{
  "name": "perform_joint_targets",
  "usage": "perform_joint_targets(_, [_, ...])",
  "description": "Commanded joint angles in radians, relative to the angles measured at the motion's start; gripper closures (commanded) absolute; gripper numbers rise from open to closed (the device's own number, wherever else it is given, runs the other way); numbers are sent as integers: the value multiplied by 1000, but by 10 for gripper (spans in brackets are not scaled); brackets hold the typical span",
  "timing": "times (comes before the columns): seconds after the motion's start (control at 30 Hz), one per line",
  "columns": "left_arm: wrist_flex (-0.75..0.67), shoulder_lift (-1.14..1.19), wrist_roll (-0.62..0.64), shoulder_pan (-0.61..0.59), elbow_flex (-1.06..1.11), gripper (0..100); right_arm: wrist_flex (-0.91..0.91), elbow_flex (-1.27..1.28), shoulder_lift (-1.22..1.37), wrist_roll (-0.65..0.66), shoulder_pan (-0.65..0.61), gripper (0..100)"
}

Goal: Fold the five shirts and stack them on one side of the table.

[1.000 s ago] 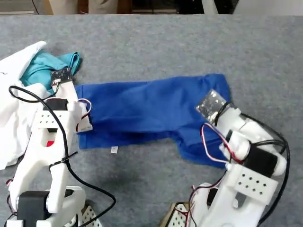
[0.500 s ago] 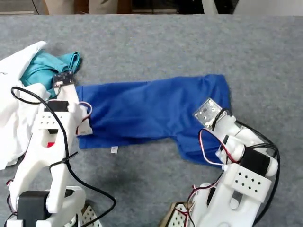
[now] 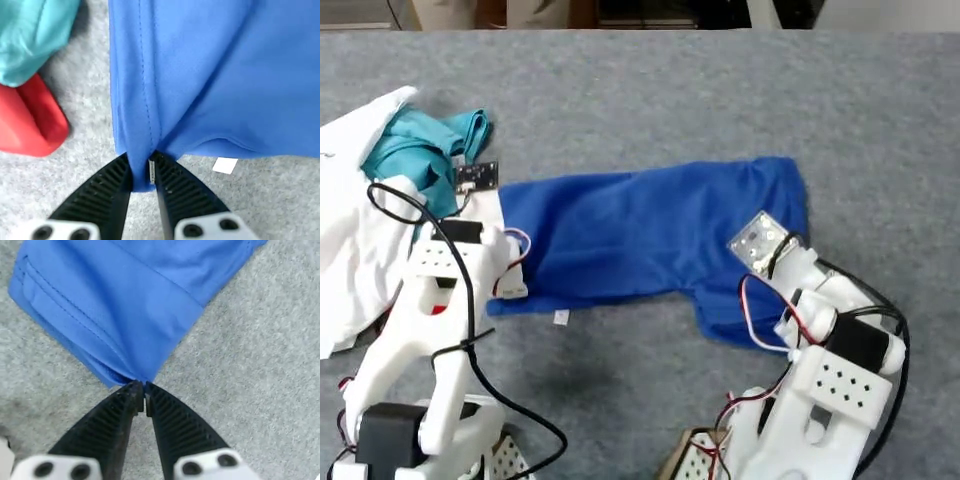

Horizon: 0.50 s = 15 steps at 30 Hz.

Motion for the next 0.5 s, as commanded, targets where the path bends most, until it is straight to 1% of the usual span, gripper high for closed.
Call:
perform_joint_targets(0.0, [6, -28, -31, -3, -2, 982, -25, 1, -15, 12, 18, 995])
perform_joint_targets(0.17, [6, -28, -34, -64, -2, 982, -44, 2, -13, 12, 28, 995])
perform_joint_targets(0.4, [6, -21, -34, -68, -2, 982, -43, 2, -13, 51, 35, 994])
perform_joint_targets(0.47, [6, -24, -34, -68, -2, 982, -32, 2, -15, 86, 31, 989])
